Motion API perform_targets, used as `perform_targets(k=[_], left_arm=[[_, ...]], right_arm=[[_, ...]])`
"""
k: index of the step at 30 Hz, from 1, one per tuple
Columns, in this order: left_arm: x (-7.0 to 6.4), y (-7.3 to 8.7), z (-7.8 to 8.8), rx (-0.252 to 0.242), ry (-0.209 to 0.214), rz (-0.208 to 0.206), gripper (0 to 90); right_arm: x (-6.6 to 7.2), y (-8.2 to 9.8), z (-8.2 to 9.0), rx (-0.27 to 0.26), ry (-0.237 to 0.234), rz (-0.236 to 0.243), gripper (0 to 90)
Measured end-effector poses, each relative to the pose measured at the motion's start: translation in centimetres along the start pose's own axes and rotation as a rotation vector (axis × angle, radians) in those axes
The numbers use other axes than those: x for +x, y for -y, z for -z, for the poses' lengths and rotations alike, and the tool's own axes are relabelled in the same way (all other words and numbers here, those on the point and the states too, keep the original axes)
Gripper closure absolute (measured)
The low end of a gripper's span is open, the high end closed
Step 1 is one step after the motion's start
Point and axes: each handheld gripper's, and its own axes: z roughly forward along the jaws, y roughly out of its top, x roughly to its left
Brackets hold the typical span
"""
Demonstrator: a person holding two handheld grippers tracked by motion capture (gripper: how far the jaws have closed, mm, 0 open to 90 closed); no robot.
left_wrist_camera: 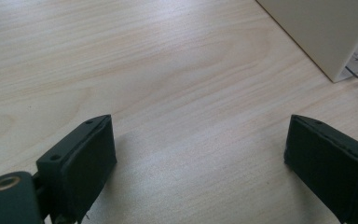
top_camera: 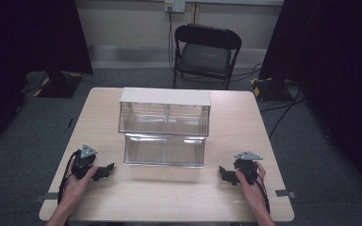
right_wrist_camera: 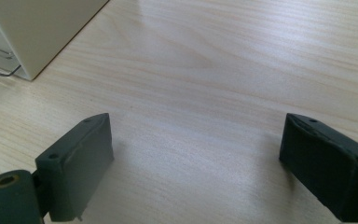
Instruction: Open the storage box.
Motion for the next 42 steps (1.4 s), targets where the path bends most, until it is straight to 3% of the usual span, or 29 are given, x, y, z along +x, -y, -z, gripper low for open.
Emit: perform_targets(k=[9, 11, 13, 22, 30, 42], left_arm=[[0.0, 0.0, 0.0, -0.001, 0.000, 0.000, 8.2], [0.0, 0.0, 0.0, 0.000, 0.000, 0.000, 8.2], [0.0, 0.0, 0.0, 0.000, 0.000, 0.000, 8.2], [0.0, 0.0, 0.0, 0.000, 0.000, 0.000, 8.2], [0.0, 0.0, 0.0, 0.000, 0.000, 0.000, 8.2], [0.0, 0.0, 0.0, -0.001, 0.000, 0.000, 8.2]], right_arm=[[0.0, -0.1, 0.0, 0.001, 0.013, 0.008, 9.1], [0.2, -0.3, 0.2, -0.013, 0.031, 0.023, 15.8], [0.2, -0.4, 0.3, -0.014, 0.031, 0.027, 12.8], [0.4, -0.8, 0.9, -0.024, -0.035, -0.005, 14.3], [0.9, -1.5, 1.9, -0.059, -0.040, -0.012, 14.2], [1.8, -1.9, 2.6, -0.068, -0.095, 0.025, 14.2]])
